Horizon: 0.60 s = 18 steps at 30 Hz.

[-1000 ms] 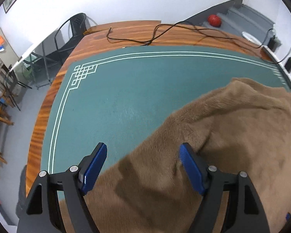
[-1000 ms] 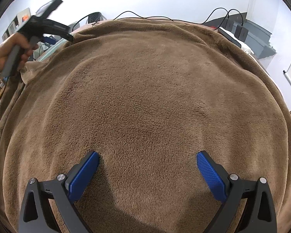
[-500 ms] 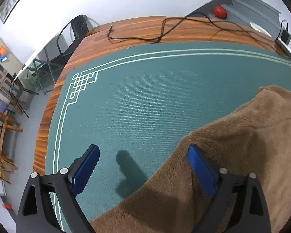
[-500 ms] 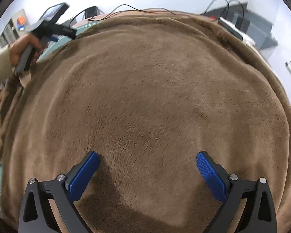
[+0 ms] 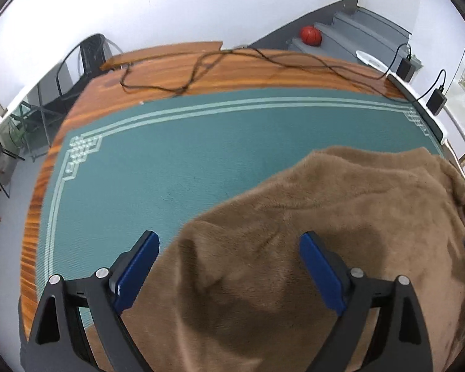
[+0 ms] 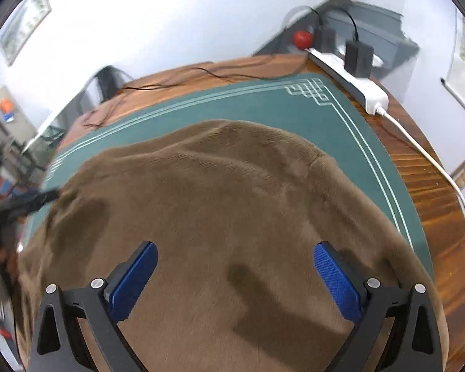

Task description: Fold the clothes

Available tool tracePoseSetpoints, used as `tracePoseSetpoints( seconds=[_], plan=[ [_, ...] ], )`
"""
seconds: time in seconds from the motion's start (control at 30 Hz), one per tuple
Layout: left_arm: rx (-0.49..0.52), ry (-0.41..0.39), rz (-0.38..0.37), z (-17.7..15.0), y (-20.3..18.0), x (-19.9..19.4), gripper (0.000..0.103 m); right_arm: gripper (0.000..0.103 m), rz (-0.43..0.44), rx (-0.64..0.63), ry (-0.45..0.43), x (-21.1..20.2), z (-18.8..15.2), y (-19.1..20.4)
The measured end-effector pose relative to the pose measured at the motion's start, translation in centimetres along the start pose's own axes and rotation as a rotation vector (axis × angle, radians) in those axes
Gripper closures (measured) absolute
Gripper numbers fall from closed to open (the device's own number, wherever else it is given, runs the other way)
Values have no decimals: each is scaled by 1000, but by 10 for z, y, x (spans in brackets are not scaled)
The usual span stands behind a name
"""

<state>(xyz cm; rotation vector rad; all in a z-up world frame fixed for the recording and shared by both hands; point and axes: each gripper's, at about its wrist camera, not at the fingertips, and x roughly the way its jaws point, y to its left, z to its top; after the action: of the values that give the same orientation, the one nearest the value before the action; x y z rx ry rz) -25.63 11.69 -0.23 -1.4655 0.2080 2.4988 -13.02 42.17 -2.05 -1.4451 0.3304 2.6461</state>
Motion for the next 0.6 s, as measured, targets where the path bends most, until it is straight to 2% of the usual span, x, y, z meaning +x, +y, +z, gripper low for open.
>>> tracePoseSetpoints(
  seconds=[0.13,0.27,0.4,0.6],
  plan=[
    [6,21,-1,-1,-9,16,8,1,-77,33,1,22,18,-17],
    [-5,37,32,2,-10,33,8,1,-143,60,15,47,38,-35],
    [-41,47,25,5,-4,46,6,0,-203,18,49,72,48,-40],
    [-51,53,29,8,-1,51,3,0,-215,28,51,77,59,-40]
  ],
)
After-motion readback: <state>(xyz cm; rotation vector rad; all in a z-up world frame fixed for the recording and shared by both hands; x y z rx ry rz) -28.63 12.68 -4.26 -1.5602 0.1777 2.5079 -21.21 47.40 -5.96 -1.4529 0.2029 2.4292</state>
